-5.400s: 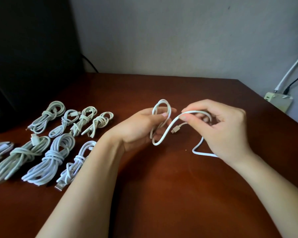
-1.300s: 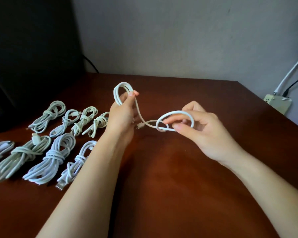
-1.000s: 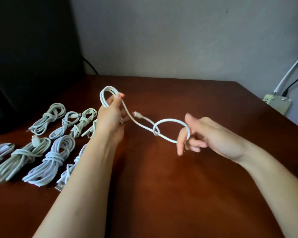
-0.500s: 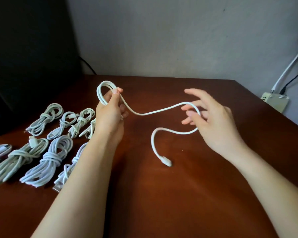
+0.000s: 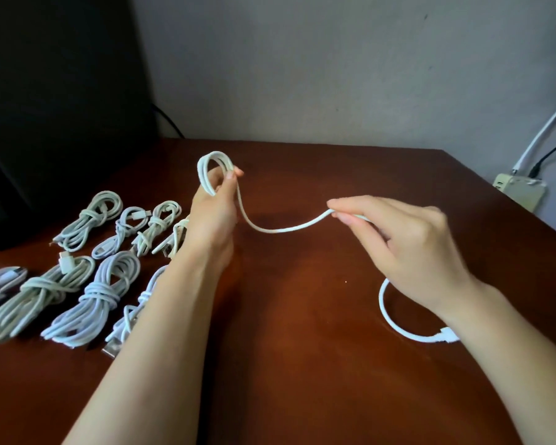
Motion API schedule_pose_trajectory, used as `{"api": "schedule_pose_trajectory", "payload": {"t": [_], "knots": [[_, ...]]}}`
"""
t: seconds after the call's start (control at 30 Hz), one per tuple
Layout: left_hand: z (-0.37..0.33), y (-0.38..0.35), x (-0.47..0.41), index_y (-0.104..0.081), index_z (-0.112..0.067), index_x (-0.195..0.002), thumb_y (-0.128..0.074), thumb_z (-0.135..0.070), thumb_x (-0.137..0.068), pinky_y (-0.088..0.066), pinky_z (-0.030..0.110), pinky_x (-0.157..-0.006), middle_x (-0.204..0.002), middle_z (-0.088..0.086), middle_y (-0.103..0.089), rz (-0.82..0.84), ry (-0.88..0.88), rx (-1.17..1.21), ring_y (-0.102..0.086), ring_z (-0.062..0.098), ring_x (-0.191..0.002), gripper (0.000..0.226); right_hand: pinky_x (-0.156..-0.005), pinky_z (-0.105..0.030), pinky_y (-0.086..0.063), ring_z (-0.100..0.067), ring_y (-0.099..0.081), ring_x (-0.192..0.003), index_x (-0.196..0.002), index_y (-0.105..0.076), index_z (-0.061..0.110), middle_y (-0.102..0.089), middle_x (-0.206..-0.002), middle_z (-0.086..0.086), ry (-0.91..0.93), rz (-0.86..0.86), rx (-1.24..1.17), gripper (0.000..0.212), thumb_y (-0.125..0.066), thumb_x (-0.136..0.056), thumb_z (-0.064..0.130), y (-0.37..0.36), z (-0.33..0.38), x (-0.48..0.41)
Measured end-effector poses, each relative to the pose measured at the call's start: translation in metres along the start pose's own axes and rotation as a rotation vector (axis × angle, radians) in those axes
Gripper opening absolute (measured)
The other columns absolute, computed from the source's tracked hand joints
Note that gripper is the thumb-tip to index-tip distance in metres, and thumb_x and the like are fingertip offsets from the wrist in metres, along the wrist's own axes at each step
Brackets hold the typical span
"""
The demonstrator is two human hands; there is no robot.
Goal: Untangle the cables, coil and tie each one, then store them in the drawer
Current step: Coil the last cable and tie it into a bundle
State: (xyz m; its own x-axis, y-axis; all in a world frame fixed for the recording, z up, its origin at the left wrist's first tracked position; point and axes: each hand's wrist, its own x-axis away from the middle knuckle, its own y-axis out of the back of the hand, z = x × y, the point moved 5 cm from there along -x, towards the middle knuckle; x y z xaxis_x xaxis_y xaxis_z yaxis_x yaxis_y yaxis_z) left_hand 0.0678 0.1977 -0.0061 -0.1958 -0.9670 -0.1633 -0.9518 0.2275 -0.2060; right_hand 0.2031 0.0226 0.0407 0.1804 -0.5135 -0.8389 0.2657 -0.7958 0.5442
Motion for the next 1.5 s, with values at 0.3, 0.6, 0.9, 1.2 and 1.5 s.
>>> {"api": "schedule_pose_trajectory", "payload": {"t": [0.3, 0.6, 0.9, 1.2, 1.5], "knots": [[0.004, -0.022, 0.018, -0.057, -0.019, -0.092, -0.043, -0.01, -0.1, -0.057, 0.033, -0.072, -0.097, 0.002, -0.069, 0.296, 0.236, 0.158, -0.068, 0.015, -0.076, 0.018, -0.07, -0.02, -0.047, -0.022, -0.073, -0.073, -0.102, -0.072, -0.001, -0.074, -0.091, -0.011, 0.05, -0.167, 0.233, 0.016, -0.064, -0.091, 0.007, 0.011, -0.001, 0.0], [0.009, -0.029, 0.021, -0.055, -0.016, -0.097, -0.038, 0.004, -0.097, -0.057, 0.039, -0.074, -0.07, -0.001, -0.052, 0.346, 0.27, 0.105, -0.052, 0.01, -0.057, 0.026, -0.071, -0.02, -0.054, -0.015, -0.072, -0.083, -0.099, -0.074, 0.002, -0.074, -0.094, -0.007, 0.137, -0.086, 0.047, 0.014, -0.068, -0.088, 0.006, -0.002, 0.011, 0.003], [0.009, -0.033, 0.019, -0.059, -0.011, -0.1, -0.037, 0.008, -0.092, -0.039, 0.029, -0.067, -0.078, 0.004, -0.052, 0.376, -0.166, -0.477, -0.046, 0.014, -0.072, 0.03, -0.069, -0.005, -0.045, -0.009, -0.066, -0.086, -0.094, -0.074, 0.002, -0.074, -0.088, -0.002, 0.048, -0.081, -0.161, 0.014, -0.071, -0.084, 0.01, -0.007, 0.023, 0.004], [0.013, -0.054, 0.049, -0.068, -0.02, -0.097, -0.037, -0.063, -0.089, -0.037, 0.021, -0.065, -0.073, -0.013, -0.055, 0.802, 0.044, -0.54, -0.039, 0.004, -0.065, 0.054, -0.061, -0.002, -0.036, 0.019, -0.053, -0.059, -0.097, -0.069, 0.017, -0.063, -0.08, 0.022, -0.309, -0.192, -0.354, 0.011, -0.063, -0.09, 0.012, 0.003, 0.001, 0.001], [0.008, -0.057, 0.064, -0.055, -0.014, -0.084, -0.06, -0.079, -0.063, -0.038, 0.03, -0.071, -0.077, -0.003, -0.047, 1.016, 0.122, -0.603, -0.042, 0.012, -0.071, 0.067, -0.039, -0.016, -0.031, -0.008, -0.041, -0.03, -0.086, -0.07, 0.024, -0.071, -0.071, 0.006, -0.661, -0.221, -0.59, 0.018, -0.062, -0.091, 0.009, 0.0, -0.015, 0.003]]}}
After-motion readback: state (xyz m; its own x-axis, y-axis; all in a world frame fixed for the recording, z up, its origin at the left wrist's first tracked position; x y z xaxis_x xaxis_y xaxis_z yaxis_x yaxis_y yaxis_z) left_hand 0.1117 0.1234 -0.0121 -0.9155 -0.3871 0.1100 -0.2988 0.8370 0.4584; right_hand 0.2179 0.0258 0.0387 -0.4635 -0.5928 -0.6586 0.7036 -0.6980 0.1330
